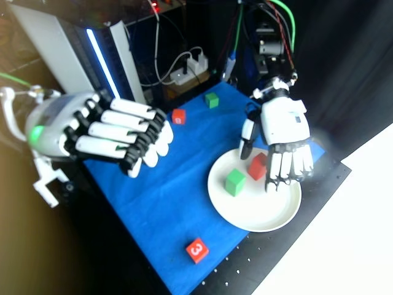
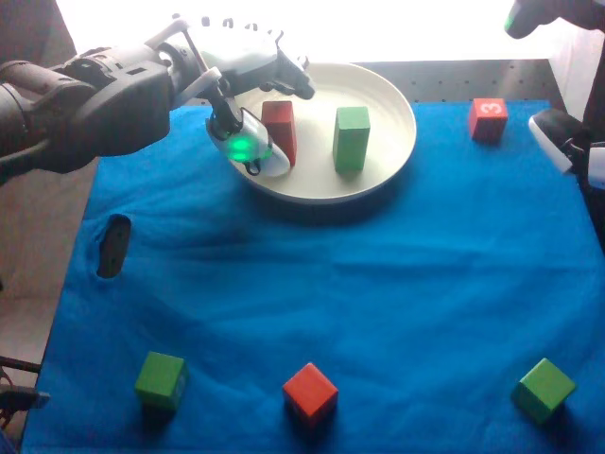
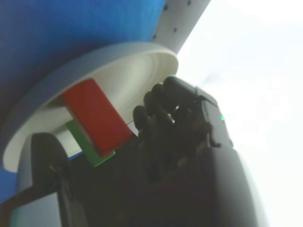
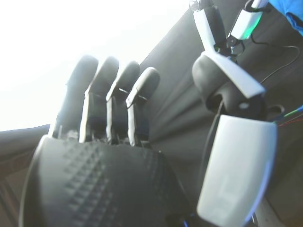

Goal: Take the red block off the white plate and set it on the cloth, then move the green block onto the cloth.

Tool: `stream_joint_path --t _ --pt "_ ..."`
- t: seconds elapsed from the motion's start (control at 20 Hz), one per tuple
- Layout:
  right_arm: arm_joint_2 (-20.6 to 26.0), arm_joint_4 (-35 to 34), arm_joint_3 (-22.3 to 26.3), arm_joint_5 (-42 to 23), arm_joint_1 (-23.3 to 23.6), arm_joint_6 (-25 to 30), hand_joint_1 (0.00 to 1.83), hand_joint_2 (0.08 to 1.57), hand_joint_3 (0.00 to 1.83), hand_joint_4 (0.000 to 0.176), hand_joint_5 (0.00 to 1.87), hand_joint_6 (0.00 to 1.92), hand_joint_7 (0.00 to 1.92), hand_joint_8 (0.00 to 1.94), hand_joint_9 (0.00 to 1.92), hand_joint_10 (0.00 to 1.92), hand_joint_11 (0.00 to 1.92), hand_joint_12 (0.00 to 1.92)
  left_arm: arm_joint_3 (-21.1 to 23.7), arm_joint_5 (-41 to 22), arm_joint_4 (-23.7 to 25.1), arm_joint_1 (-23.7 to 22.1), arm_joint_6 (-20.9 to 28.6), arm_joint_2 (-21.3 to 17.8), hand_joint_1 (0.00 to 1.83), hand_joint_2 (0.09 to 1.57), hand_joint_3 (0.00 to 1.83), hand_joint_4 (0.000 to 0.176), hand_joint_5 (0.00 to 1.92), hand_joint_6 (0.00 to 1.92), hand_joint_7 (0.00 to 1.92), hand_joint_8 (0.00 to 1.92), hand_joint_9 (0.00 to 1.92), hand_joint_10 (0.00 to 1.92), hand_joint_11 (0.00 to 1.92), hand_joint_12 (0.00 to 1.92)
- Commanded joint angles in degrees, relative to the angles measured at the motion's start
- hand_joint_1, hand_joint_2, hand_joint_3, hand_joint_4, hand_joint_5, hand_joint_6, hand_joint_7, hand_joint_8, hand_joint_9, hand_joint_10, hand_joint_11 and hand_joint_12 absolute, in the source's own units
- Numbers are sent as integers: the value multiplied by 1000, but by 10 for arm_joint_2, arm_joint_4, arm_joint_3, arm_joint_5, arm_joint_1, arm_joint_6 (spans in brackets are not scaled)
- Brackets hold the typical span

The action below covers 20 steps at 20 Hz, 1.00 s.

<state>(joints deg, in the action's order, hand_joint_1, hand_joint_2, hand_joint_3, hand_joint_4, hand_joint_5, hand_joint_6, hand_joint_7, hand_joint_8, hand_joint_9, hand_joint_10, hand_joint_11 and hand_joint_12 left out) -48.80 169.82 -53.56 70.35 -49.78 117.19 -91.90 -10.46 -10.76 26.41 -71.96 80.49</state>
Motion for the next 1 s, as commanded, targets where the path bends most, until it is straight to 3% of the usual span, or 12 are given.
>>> stream_joint_path --t 0.0,0.2,0.25,0.3,0.35,0.4,0.55,0.7,0.8,0.95 --pt "0 7 -3 69 8 0 1179 674 721 0 348 1291 305 1258 208 1522 209 1921 -2 -60 -2 -2 0 2 1029 970 20 0 620 66 624 94 268 1022 64 1633" --pt "0 6 -2 69 8 0 1186 694 698 0 384 1296 315 1277 209 1526 187 1921 -5 -60 -8 1 0 2 1169 1107 7 0 802 147 647 412 504 987 356 1600" --pt "0 6 -2 69 8 0 1192 697 688 0 384 1315 326 1282 214 1528 177 1921 -5 -60 -10 1 0 2 1135 1173 3 0 817 991 691 481 570 1082 432 1678" --pt "0 6 -2 69 8 0 1204 690 685 0 390 1313 336 1268 226 1512 180 1921 -6 -61 -12 2 0 2 1118 1206 0 0 783 1220 709 534 598 1148 467 1723" --pt "0 6 -2 69 8 0 1182 690 693 0 393 1296 342 1242 226 1493 181 1921 -7 -61 -12 2 0 3 1284 1206 1 0 753 1222 736 1112 781 1407 538 1777" --pt "0 6 -2 69 8 0 1170 692 697 0 380 1289 330 1234 210 1485 174 1921 -7 -61 -13 3 0 3 1320 1205 0 0 746 1202 748 1242 823 1467 577 1798" --pt "0 5 -2 69 8 0 1175 680 688 0 423 1236 387 1163 263 1430 188 1911 -7 -67 -19 5 1 3 1359 1190 0 0 762 1050 821 1316 843 1515 663 1796" --pt "0 4 -2 69 8 0 1170 670 691 0 445 1240 413 1164 281 1440 236 1917 2 -83 -25 6 1 -6 1348 1206 1 0 757 1221 790 1302 753 1508 583 1730" --pt "0 3 -2 69 8 0 1175 675 700 0 424 1245 393 1195 260 1470 205 1921 14 -97 -27 6 1 -16 1350 1193 0 0 794 1227 831 1218 744 1482 507 1740" --pt "0 3 -1 69 8 0 1180 661 717 0 433 1236 391 1179 258 1461 209 1921 43 -132 -31 6 3 -40 1342 1215 2 0 730 1302 755 1265 770 1526 606 1706"
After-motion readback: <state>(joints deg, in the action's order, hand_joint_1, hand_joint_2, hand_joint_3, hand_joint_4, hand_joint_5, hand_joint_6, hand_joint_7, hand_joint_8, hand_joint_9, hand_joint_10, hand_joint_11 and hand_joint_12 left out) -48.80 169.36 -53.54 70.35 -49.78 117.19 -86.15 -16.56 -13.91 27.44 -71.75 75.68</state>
